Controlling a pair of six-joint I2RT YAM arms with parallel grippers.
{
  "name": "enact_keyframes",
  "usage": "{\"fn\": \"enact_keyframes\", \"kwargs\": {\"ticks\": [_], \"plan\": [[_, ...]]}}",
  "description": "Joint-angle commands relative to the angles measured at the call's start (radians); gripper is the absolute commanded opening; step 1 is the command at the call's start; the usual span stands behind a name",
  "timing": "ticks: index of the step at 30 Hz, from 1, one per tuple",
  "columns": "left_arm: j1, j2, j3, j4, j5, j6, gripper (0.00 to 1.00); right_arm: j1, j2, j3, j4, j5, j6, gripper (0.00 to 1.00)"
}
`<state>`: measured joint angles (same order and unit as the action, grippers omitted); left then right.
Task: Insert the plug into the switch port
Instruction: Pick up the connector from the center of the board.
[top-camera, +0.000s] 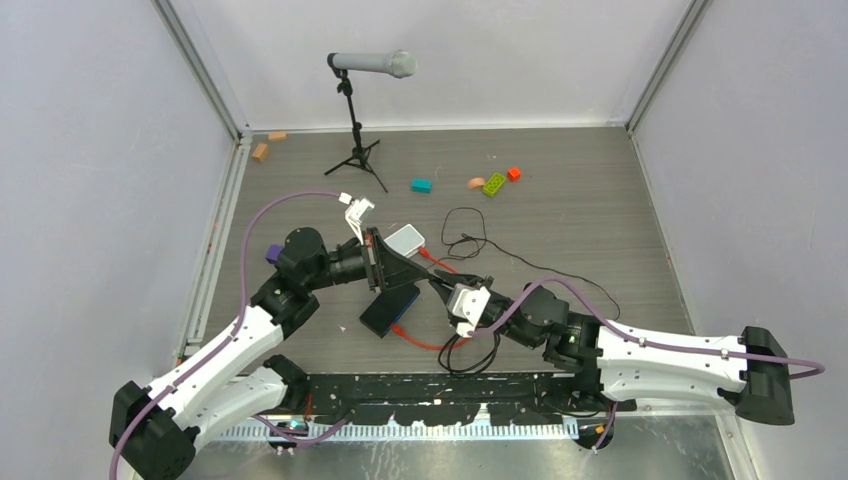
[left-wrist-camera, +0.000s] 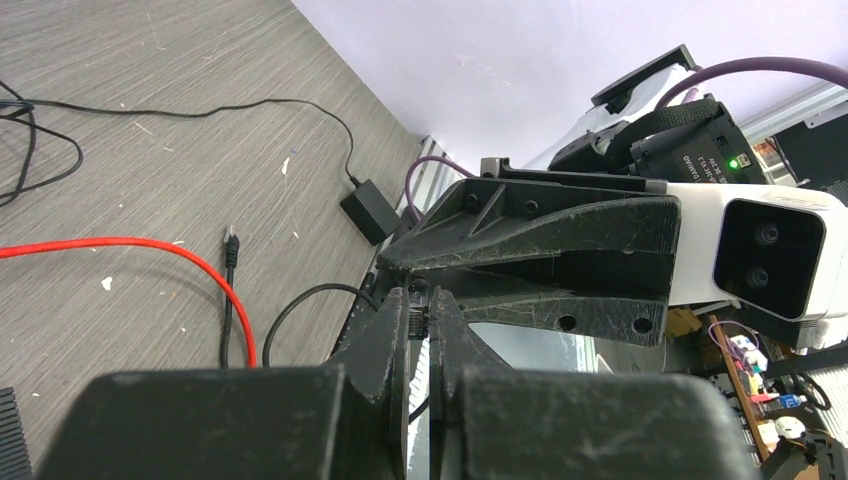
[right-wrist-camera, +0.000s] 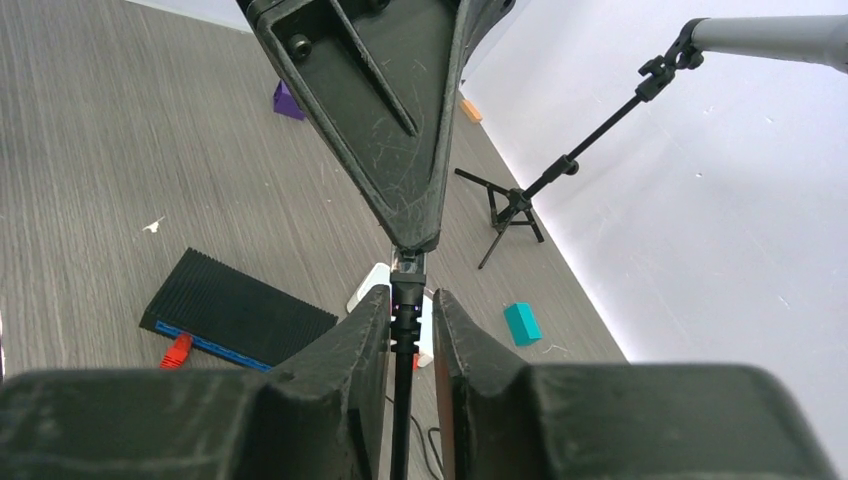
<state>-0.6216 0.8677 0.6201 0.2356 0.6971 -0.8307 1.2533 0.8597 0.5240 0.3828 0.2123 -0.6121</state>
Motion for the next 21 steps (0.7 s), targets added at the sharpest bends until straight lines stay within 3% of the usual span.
{"fn": "enact_keyframes", "kwargs": {"ticks": [1,4,8,13,16,21], "plan": [[-0.004,-0.005,0.011,0.044,0.012,-0.004,0.0,-0.001,-0.018,0.044,0.027,0.015,-0.006,0.25],[-0.004,-0.008,0.013,0.045,0.012,-0.004,0.0,-0.001,-0.016,0.044,0.022,0.016,-0.006,0.2],[-0.004,-0.006,0.013,0.044,0.007,-0.004,0.02,0.0,-0.021,0.05,0.017,0.02,0.012,0.05],[-0.005,-0.003,0.047,0.013,-0.01,0.018,0.4,-0.001,-0.051,0.097,-0.059,0.057,0.115,0.0],[-0.004,-0.016,0.102,-0.023,-0.071,0.02,0.54,0.0,-0.083,0.105,-0.118,0.061,0.149,0.0],[-0.005,-0.026,0.206,-0.146,-0.199,0.087,0.56,-0.001,-0.157,0.108,-0.192,0.063,0.215,0.0]]}}
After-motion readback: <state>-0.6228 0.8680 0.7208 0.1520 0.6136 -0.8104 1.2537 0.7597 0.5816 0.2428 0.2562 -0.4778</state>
